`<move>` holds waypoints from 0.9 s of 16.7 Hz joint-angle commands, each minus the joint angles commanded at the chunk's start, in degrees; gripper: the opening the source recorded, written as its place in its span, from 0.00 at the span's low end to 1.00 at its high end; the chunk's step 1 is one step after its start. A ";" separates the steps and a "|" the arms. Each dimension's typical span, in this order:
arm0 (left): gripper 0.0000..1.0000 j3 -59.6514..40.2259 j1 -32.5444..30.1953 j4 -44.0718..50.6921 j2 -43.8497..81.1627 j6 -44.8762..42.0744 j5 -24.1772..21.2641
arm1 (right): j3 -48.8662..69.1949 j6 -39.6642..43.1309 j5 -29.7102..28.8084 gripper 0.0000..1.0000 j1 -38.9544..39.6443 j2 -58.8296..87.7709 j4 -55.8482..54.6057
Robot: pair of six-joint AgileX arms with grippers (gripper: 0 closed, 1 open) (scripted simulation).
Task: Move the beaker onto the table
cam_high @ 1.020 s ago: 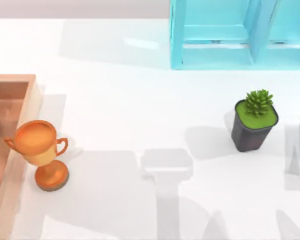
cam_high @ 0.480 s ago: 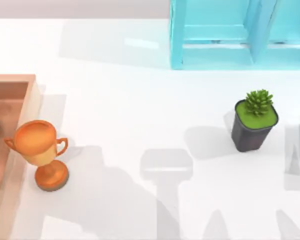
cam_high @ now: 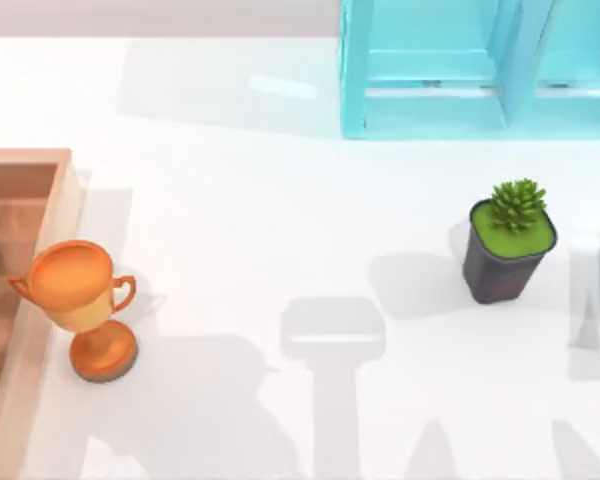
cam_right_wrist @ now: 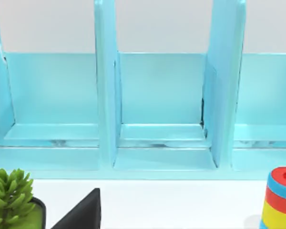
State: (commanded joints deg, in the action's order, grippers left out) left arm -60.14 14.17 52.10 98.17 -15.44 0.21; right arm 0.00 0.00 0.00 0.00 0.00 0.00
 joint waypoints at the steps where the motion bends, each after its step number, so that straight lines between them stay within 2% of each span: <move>1: 1.00 0.00 0.00 0.00 0.00 0.00 0.00 | 0.00 0.00 0.00 1.00 0.00 0.00 0.00; 14: 0.02 0.00 0.00 0.00 0.00 0.00 0.00 | 0.00 0.00 0.00 1.00 0.00 0.00 0.00; 15: 0.00 0.00 0.00 0.00 0.00 0.00 0.00 | 0.00 0.00 0.00 1.00 0.00 0.00 0.00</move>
State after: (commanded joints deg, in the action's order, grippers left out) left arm -60.14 14.17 52.10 98.17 -15.44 0.21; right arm 0.00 0.00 0.00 0.00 0.00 0.00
